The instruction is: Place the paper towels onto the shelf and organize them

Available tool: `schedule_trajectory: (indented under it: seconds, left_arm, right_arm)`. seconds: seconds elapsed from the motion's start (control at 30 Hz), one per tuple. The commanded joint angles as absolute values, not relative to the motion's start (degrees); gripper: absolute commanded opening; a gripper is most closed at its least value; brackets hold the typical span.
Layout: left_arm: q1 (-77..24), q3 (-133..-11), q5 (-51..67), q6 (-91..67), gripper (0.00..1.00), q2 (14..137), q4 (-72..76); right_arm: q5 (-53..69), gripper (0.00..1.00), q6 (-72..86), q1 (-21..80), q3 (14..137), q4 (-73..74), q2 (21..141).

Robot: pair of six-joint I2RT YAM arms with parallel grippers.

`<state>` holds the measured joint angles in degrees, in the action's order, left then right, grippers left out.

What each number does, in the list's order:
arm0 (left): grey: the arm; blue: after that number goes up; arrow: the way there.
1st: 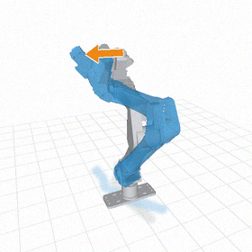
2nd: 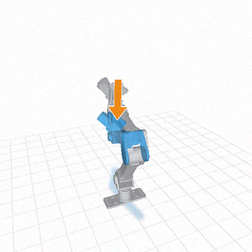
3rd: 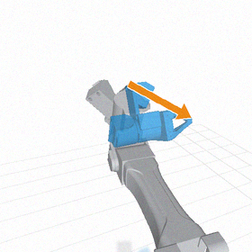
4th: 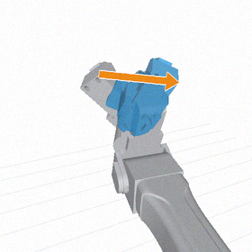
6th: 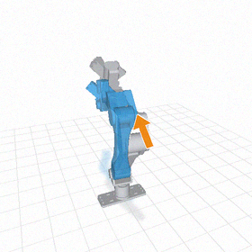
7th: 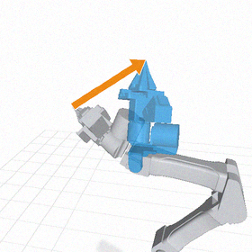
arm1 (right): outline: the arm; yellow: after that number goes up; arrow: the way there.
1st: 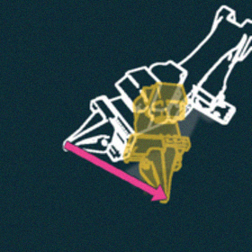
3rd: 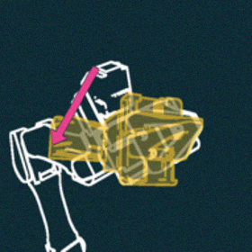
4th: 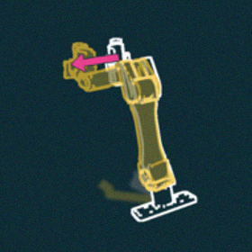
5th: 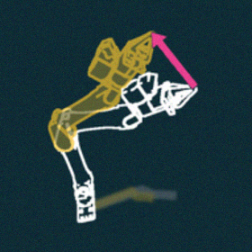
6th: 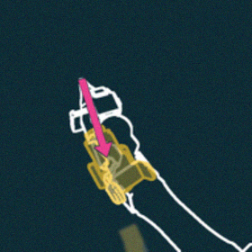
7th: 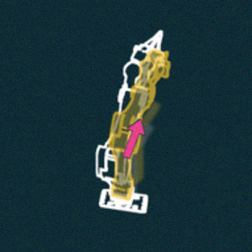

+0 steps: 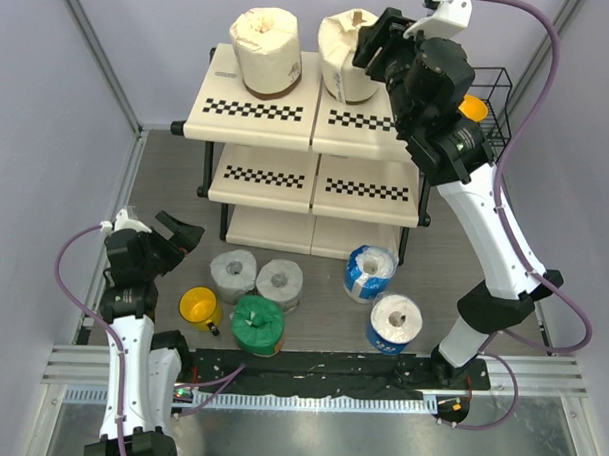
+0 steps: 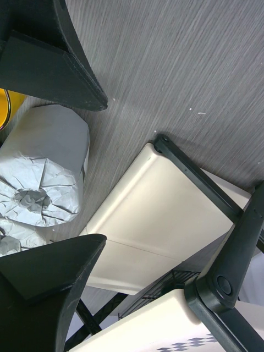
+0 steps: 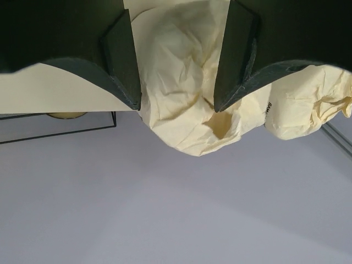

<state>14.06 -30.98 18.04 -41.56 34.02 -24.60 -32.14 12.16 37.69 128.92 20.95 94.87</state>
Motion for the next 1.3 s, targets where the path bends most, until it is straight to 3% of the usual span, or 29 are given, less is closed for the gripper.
schedule_trajectory:
  seconds: [0.0, 0.4, 0.57, 0.87, 1.0, 1.1, 1.27]
  left_arm:
    - [14.4, -31.1, 18.8, -41.6, 1.00, 34.0, -22.9]
    - [14.4, -31.0, 18.8, -41.6, 1.00, 33.9, -22.9]
    - [14.4, -31.1, 18.8, -41.6, 1.00, 34.0, -22.9]
    - [14.4, -31.1, 18.9, -41.6, 1.00, 34.1, -22.9]
    - [14.4, -31.2, 18.8, -41.6, 0.99, 34.3, -23.1]
    - [14.4, -31.4, 18.8, -41.4, 1.00, 34.5, -23.2]
    - [14.4, -31.1, 18.9, -41.6, 1.00, 34.4, -22.9]
  right_arm:
    - [-29.8, 0.61, 11.5, 36.9, 135.1, 22.7, 97.0]
    - [-25.5, 0.61, 13.0, 36.7, 129.2, 22.8, 91.0]
    - [-18.7, 0.61, 15.9, 36.8, 113.7, 16.5, 79.9]
    - [-10.7, 0.66, 24.0, 41.2, 93.4, 18.5, 64.0]
    - [-17.8, 0.66, 25.8, 51.6, 83.0, 21.6, 58.7]
    - [-31.0, 0.66, 30.9, 61.3, 75.5, 26.4, 52.9]
    - [-39.4, 0.65, 45.6, 64.7, 59.8, 34.1, 40.5]
